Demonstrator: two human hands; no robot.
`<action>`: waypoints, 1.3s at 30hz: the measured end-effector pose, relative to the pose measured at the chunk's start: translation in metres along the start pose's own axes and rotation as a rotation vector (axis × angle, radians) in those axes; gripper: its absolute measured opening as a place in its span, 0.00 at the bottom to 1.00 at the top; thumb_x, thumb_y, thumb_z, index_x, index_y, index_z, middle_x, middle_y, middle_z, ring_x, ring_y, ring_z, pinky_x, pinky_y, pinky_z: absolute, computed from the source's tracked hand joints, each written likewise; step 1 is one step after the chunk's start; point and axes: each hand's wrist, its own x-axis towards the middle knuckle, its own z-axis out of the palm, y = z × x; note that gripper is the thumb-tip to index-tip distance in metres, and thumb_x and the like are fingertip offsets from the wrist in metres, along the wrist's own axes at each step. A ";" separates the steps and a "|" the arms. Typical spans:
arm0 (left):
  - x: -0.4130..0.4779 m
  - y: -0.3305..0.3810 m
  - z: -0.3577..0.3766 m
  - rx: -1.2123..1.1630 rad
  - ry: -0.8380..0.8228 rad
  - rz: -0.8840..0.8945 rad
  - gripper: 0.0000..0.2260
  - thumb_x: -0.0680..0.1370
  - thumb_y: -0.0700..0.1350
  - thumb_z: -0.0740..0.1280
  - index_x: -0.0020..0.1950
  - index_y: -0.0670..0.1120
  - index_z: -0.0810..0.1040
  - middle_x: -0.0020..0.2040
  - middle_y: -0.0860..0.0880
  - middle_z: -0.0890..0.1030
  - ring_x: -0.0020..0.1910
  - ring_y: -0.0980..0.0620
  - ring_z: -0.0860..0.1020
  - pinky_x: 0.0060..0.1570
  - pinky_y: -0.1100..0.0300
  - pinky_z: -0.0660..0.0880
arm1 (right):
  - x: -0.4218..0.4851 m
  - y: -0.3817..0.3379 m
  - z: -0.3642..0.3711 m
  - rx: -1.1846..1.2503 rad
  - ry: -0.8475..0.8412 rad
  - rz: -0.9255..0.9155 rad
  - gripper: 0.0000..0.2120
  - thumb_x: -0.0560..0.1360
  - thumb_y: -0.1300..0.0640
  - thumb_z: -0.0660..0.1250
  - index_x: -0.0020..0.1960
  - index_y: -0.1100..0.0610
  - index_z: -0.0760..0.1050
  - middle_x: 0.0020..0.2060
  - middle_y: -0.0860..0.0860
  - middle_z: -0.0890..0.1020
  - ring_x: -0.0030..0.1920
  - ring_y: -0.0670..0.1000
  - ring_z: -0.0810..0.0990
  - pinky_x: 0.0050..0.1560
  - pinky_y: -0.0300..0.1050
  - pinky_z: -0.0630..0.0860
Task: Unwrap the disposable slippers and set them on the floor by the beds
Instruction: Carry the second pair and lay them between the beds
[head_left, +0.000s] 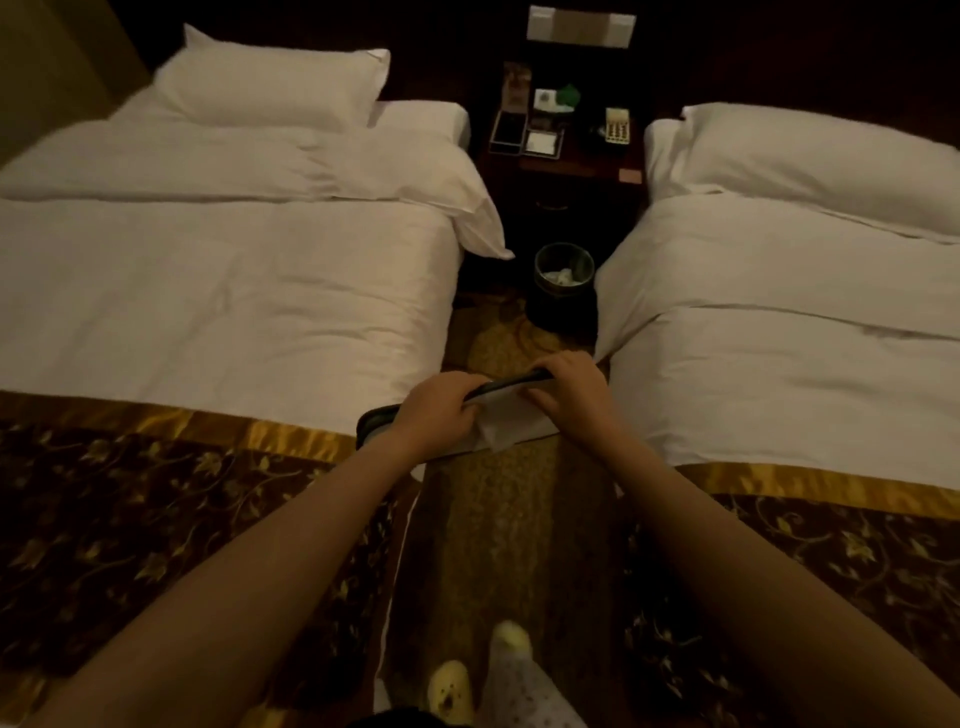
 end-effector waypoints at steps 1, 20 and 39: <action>0.013 -0.003 0.002 -0.020 0.003 0.004 0.14 0.76 0.41 0.63 0.60 0.45 0.78 0.54 0.42 0.82 0.53 0.42 0.78 0.47 0.56 0.72 | 0.011 0.007 0.000 0.007 0.018 0.024 0.17 0.73 0.51 0.67 0.58 0.59 0.74 0.56 0.57 0.78 0.59 0.57 0.73 0.59 0.46 0.65; 0.222 -0.204 0.254 -1.220 0.212 -0.956 0.22 0.73 0.45 0.69 0.66 0.45 0.70 0.58 0.45 0.78 0.51 0.46 0.78 0.43 0.54 0.79 | 0.194 0.165 0.301 0.497 -0.196 0.589 0.44 0.69 0.43 0.70 0.75 0.58 0.50 0.73 0.58 0.59 0.72 0.59 0.61 0.70 0.57 0.63; 0.243 -0.388 0.600 -1.677 0.289 -1.221 0.24 0.81 0.45 0.56 0.76 0.53 0.51 0.69 0.39 0.71 0.63 0.37 0.74 0.55 0.43 0.74 | 0.196 0.400 0.644 0.269 -0.392 0.340 0.34 0.70 0.53 0.71 0.72 0.53 0.60 0.69 0.55 0.65 0.69 0.57 0.62 0.68 0.53 0.63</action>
